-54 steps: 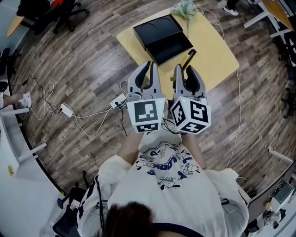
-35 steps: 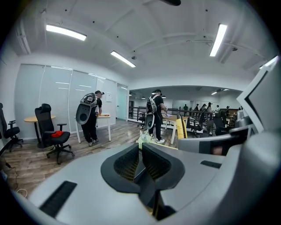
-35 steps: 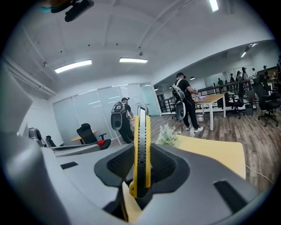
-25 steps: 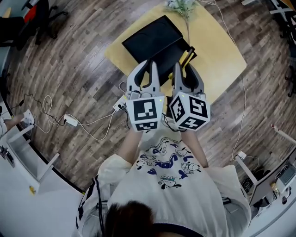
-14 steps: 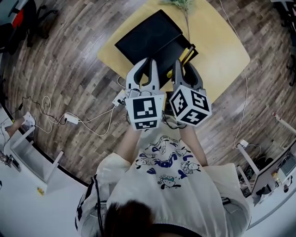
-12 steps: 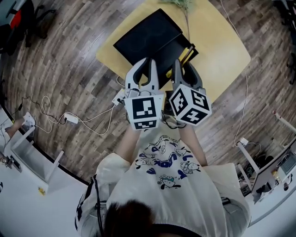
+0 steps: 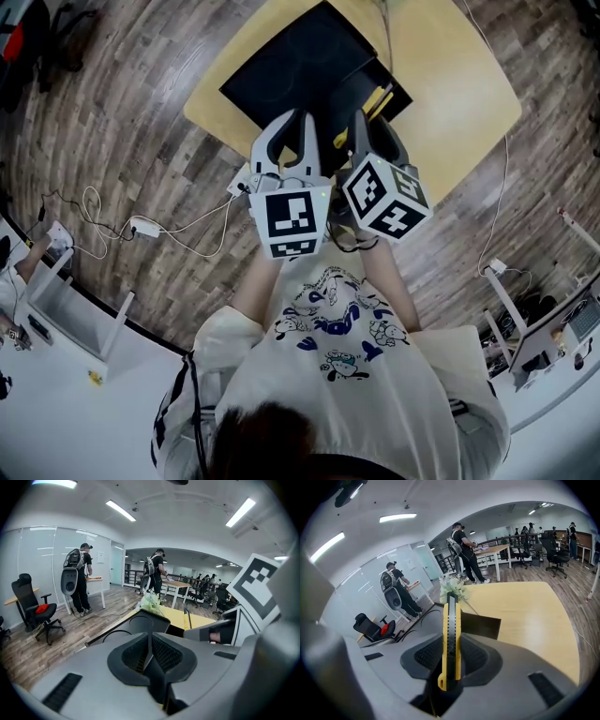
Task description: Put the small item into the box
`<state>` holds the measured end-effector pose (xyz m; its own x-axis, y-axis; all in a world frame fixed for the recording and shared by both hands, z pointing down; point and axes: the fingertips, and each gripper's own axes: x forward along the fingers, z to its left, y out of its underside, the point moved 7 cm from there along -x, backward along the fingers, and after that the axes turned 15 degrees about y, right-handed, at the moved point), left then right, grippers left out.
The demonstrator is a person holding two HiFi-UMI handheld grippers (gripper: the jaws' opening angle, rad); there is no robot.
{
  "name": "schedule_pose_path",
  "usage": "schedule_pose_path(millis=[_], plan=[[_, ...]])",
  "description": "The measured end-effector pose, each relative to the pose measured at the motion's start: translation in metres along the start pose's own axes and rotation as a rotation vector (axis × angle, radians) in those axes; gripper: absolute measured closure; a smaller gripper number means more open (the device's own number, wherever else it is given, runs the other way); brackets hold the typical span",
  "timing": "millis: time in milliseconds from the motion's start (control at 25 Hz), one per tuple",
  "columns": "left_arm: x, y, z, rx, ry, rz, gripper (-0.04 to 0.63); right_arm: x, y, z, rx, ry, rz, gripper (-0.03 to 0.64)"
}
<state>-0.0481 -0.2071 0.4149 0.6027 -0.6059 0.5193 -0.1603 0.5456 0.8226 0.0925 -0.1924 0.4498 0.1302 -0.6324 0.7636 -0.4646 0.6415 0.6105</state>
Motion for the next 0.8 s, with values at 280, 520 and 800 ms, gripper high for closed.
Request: schedule_pose_path(millis=[280, 520, 800], plan=[[0.007, 0.009, 0.007, 0.021, 0.021, 0.035, 0.56, 0.018, 0.014, 0.0, 0.063, 0.056, 0.102, 0.495], [0.013, 0.014, 0.01, 0.018, 0.033, 0.052, 0.56, 0.031, 0.022, -0.003, 0.132, 0.093, 0.192, 0.495], [0.018, 0.019, 0.015, 0.017, 0.032, 0.074, 0.56, 0.048, 0.031, -0.006, 0.16, 0.167, 0.309, 0.497]])
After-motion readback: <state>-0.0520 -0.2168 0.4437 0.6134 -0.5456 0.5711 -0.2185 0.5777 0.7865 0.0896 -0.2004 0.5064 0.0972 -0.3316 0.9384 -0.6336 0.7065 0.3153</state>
